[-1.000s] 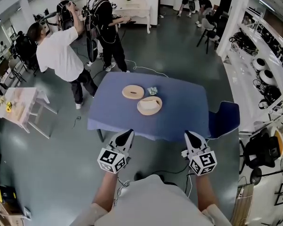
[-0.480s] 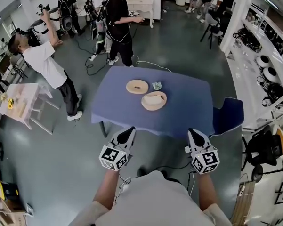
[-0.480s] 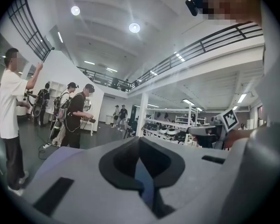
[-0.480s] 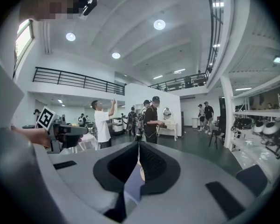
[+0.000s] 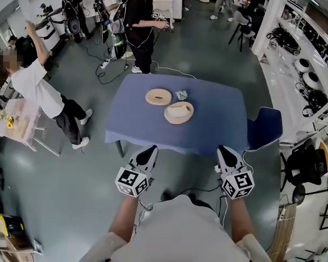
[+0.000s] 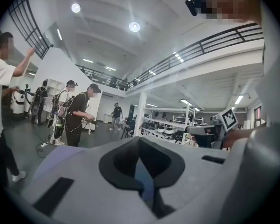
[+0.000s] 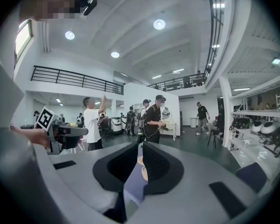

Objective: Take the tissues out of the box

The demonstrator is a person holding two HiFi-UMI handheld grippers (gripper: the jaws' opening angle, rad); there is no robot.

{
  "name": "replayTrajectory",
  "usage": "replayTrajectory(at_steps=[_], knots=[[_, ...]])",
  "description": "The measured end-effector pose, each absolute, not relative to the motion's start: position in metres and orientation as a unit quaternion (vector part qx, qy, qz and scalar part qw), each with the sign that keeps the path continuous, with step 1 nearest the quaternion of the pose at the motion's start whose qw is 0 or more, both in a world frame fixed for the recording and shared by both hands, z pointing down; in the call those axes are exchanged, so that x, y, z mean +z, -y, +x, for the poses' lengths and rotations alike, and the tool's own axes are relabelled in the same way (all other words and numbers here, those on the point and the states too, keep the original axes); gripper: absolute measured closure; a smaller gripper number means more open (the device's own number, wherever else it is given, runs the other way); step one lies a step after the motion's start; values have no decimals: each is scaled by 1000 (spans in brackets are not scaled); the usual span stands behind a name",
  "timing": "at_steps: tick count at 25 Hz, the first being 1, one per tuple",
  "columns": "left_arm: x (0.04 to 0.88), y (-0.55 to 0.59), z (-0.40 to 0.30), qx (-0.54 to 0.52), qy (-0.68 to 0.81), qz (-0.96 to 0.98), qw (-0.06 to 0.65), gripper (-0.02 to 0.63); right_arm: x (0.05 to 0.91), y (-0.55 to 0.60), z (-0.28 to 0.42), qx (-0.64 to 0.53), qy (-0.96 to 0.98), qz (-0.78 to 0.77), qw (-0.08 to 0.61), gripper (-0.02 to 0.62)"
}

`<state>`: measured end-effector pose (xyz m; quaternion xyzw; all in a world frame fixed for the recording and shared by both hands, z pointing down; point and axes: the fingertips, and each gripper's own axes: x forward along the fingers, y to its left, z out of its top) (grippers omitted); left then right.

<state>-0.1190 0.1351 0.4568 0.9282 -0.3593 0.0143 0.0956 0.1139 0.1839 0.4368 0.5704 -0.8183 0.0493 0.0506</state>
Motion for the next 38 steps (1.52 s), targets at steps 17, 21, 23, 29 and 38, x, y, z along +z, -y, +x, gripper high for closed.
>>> replayTrajectory(at_steps=[17, 21, 23, 29, 38], knots=[[471, -131, -146, 21, 343, 934, 103, 598, 448, -181, 83, 60, 810, 582, 46, 497], [470, -122, -144, 23, 345, 932, 106, 598, 446, -171, 84, 59, 812, 579, 50, 497], [473, -118, -139, 23, 346, 932, 107, 598, 449, -166, 88, 60, 813, 577, 52, 497], [479, -94, -125, 28, 358, 927, 108, 598, 458, -134, 103, 66, 821, 565, 53, 497], [492, -27, -106, 39, 381, 916, 121, 598, 472, -54, 114, 78, 839, 535, 66, 497]])
